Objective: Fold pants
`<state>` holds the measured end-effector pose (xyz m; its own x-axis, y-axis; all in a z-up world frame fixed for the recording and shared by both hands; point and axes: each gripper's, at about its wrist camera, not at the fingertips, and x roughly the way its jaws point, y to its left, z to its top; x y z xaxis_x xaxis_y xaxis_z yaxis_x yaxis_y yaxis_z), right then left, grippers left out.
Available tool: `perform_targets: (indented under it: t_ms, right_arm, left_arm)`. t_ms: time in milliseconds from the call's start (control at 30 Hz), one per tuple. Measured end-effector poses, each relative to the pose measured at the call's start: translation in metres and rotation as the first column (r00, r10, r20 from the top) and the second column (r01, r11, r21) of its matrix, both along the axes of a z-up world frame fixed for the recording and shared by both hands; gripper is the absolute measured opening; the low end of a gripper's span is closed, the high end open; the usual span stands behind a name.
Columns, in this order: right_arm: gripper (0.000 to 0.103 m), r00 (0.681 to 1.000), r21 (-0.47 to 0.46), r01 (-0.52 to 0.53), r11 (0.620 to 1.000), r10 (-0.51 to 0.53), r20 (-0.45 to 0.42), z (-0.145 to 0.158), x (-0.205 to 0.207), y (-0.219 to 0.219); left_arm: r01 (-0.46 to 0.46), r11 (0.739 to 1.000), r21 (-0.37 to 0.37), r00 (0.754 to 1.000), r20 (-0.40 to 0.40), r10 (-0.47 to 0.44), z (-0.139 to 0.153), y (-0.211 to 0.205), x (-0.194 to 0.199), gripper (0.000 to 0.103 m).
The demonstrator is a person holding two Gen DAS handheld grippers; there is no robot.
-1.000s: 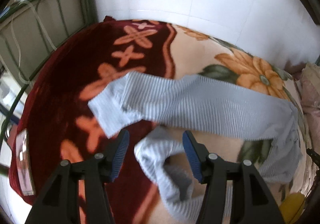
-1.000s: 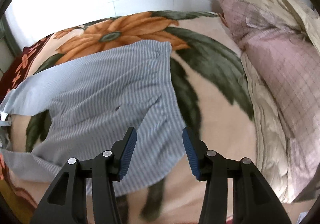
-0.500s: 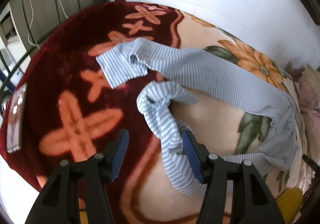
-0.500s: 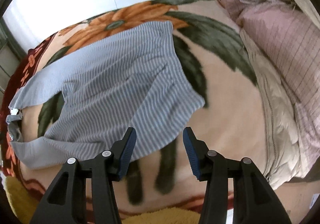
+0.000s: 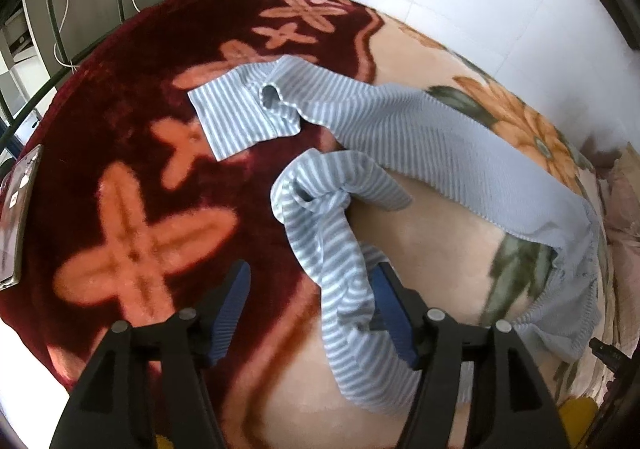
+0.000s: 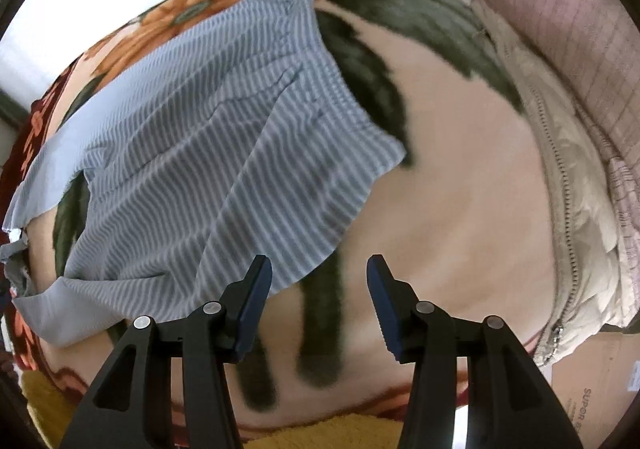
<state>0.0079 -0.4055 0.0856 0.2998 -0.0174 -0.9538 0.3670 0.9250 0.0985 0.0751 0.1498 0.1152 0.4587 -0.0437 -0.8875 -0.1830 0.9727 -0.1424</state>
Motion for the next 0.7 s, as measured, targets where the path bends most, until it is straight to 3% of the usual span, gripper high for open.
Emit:
perform_targets:
  t_ms: [233, 633, 667, 700]
  right_arm:
    - [0.051, 0.999, 0.038, -0.007, 0.999, 0.009, -0.044, -0.015, 0.017, 0.001]
    - [0.051, 0.996, 0.108, 0.074, 0.991, -0.067, -0.062, -0.032, 0.036, -0.008]
    - [0.051, 0.996, 0.107, 0.072, 0.992, -0.066, -0.059, -0.031, 0.036, -0.011]
    - [0.050, 0.996, 0.108, 0.073, 0.992, -0.067, -0.056, -0.030, 0.036, -0.011]
  left_arm:
    - [0.002, 1.000, -0.023, 0.999, -0.038, -0.003, -0.020, -0.008, 0.014, 0.067]
    - [0.007, 1.000, 0.001, 0.999, -0.036, -0.007, -0.027, -0.014, 0.016, 0.066]
    - [0.007, 1.000, -0.001, 0.999, -0.034, -0.007, -0.027, -0.014, 0.016, 0.063]
    - [0.010, 1.000, -0.008, 0.999, -0.030, -0.010, -0.026, -0.013, 0.015, 0.053]
